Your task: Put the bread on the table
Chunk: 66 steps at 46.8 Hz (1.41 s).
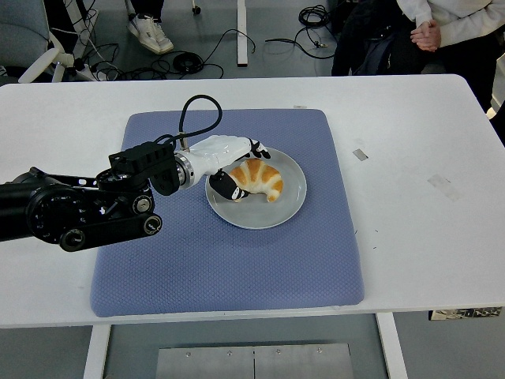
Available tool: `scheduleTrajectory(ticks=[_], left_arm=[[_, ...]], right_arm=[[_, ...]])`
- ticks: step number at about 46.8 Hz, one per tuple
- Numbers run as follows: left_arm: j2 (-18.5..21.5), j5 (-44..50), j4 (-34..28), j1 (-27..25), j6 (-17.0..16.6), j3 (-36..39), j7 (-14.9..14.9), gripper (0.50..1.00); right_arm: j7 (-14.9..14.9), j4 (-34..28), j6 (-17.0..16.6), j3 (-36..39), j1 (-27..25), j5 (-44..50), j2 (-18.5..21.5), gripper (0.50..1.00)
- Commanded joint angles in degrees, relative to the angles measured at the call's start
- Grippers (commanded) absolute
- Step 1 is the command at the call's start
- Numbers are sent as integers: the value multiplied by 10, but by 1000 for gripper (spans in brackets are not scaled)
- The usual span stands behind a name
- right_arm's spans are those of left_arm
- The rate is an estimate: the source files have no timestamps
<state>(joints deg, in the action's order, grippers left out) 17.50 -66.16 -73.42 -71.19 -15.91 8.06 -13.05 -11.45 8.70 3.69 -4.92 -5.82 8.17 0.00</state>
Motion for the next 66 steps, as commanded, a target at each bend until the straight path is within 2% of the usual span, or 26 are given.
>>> scheduleTrajectory(ticks=[1, 16, 37, 43, 60, 66], left_arm=[[0, -6, 1, 1, 0, 5, 0, 769], [1, -8, 2, 1, 0, 12, -1, 657], [9, 2, 2, -3, 1, 9, 1, 633], [11, 7, 3, -3, 1, 5, 2, 611], [10, 28, 6, -4, 1, -3, 6, 607], [10, 29, 6, -4, 2, -3, 8, 568]], right_arm=[[0, 0, 0, 0, 0, 0, 0, 1000], [0, 0, 0, 0, 0, 0, 0, 1000], [0, 0, 0, 0, 0, 0, 0, 1000], [0, 0, 0, 0, 0, 1, 0, 1000], [0, 0, 0, 0, 0, 1, 0, 1000], [0, 0, 0, 0, 0, 0, 0, 1000]])
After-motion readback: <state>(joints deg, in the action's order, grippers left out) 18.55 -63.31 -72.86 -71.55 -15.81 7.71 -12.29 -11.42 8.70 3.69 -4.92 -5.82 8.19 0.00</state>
